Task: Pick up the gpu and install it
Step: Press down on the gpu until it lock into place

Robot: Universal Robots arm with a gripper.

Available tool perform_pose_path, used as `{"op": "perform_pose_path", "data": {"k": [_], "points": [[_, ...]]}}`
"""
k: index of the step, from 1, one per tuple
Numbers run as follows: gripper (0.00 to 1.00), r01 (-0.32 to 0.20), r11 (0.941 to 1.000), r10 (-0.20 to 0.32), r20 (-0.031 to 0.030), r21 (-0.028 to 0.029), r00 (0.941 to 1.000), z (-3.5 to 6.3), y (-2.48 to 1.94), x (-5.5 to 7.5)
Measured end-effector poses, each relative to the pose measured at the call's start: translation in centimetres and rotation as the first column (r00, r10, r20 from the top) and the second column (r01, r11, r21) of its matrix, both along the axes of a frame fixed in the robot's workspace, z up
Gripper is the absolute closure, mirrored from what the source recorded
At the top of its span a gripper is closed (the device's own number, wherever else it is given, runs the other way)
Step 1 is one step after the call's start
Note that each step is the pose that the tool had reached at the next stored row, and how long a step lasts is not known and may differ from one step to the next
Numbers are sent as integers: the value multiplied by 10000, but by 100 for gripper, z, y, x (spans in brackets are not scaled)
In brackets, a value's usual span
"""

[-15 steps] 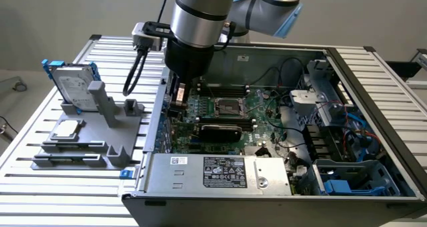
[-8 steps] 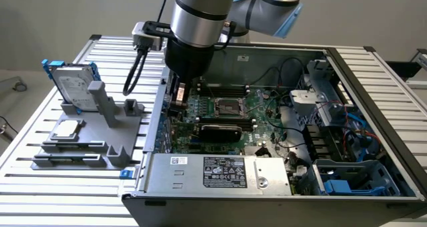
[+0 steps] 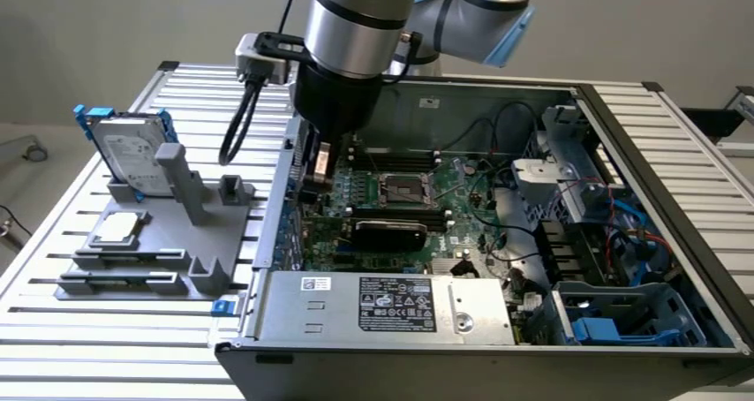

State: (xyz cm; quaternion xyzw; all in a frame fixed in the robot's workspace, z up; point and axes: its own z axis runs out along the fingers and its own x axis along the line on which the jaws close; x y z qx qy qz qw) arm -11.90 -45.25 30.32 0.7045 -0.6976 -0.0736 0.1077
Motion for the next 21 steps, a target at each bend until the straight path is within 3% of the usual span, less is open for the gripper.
{"op": "perform_pose_path", "data": {"k": [6, 21], "points": [[89, -1, 10000, 1, 114, 1, 9999, -32, -54, 0], [89, 65, 10000, -65, 103, 4, 9999, -61, -72, 0]]}}
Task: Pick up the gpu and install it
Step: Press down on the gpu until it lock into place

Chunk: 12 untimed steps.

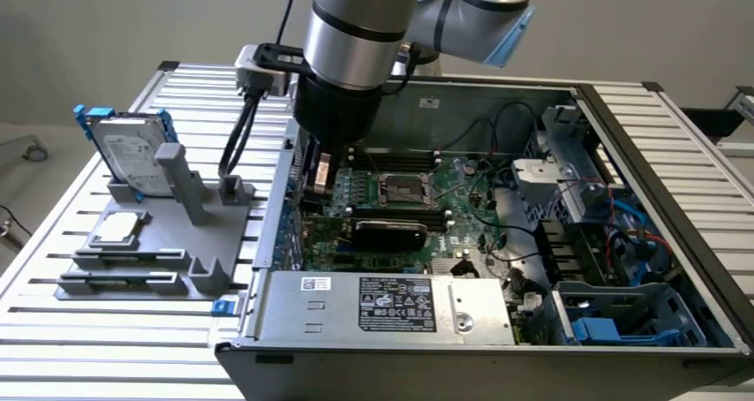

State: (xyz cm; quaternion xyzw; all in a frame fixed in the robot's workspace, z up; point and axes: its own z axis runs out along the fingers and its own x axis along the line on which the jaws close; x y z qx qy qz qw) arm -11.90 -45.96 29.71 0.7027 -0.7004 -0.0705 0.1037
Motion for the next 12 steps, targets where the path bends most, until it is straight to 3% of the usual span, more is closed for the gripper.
{"op": "perform_pose_path", "data": {"k": [12], "points": [[89, 79, 10000, -79, -111, 11, 9999, -25, 20, 0]]}}
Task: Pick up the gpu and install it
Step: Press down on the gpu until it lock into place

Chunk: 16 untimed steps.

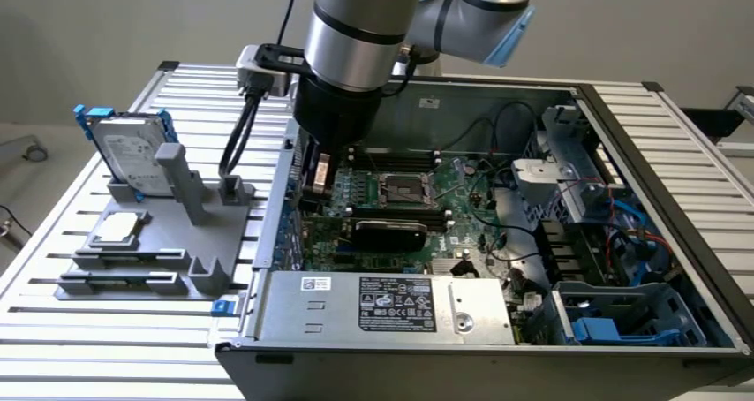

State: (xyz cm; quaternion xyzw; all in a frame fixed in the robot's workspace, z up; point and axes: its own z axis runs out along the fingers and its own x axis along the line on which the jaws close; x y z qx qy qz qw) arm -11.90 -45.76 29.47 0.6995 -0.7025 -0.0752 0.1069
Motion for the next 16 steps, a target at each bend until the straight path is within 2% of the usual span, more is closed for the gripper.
{"op": "perform_pose_path", "data": {"k": [10, 16], "points": [[89, 75, 10000, -75, -91, 3, 9999, -4, 22, 0], [89, 76, 10000, -76, -117, 3, 9999, -4, 22, 0]]}}
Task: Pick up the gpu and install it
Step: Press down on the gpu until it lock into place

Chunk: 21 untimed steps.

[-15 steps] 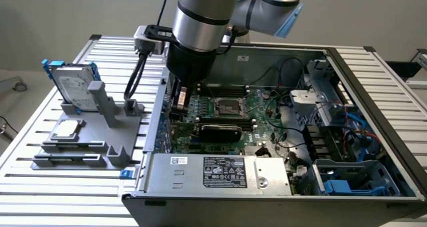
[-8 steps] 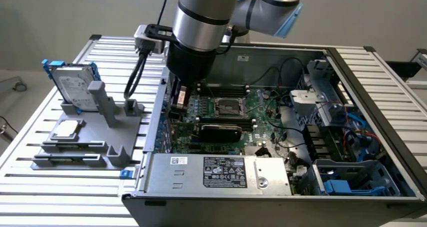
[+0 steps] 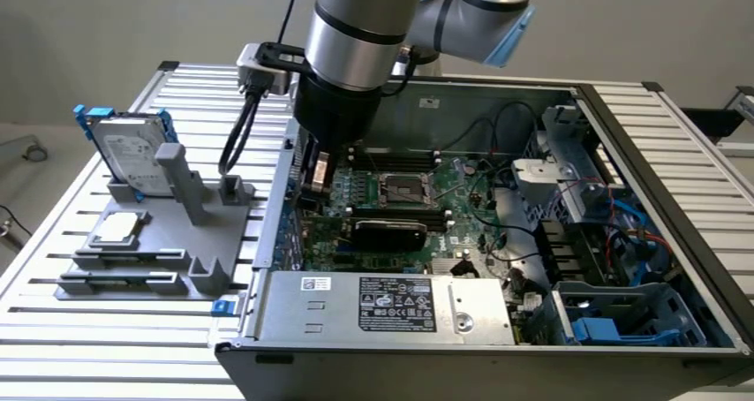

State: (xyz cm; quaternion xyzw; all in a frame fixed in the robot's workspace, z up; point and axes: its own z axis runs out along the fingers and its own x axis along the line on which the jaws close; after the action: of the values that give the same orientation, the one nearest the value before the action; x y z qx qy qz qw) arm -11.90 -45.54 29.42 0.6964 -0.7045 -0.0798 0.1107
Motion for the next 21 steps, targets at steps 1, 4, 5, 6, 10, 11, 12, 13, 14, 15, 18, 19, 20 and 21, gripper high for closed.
{"op": "perform_pose_path", "data": {"k": [1, 4, 5, 6, 10, 11, 12, 13, 14, 15, 18, 19, 20, 21], "points": [[89, 0, 10000, 0, -4, 0, 10000, 0, 0, 0], [89, 0, 10000, 0, -24, -1, 10000, 0, 0, 0], [89, 0, 10000, 0, -34, 0, 10000, 0, 0, 0], [89, 0, 10000, 0, -42, 0, 10000, 0, 0, 0], [89, 0, 10000, 0, -68, 1, 10000, 0, 1, 0], [89, 0, 10000, 0, -73, 0, 10000, 0, 1, 0], [89, 1, 10000, -1, -77, 1, 10000, -1, 2, 0], [89, 0, 10000, 0, -81, 2, 10000, -1, 2, 0], [89, 0, 10000, 0, -83, 2, 10000, -1, 3, 0], [89, 0, 10000, 0, -85, 1, 10000, -1, 3, 0], [89, -1, 10000, 1, -87, -1, 10000, -5, 4, 1], [89, -1, 10000, 1, -86, 1, 10000, -11, 4, 0], [89, 0, 10000, 0, -86, -1, 10000, -17, 4, 0], [89, -1, 10000, 1, -87, -4, 10000, -22, 4, 0]]}}
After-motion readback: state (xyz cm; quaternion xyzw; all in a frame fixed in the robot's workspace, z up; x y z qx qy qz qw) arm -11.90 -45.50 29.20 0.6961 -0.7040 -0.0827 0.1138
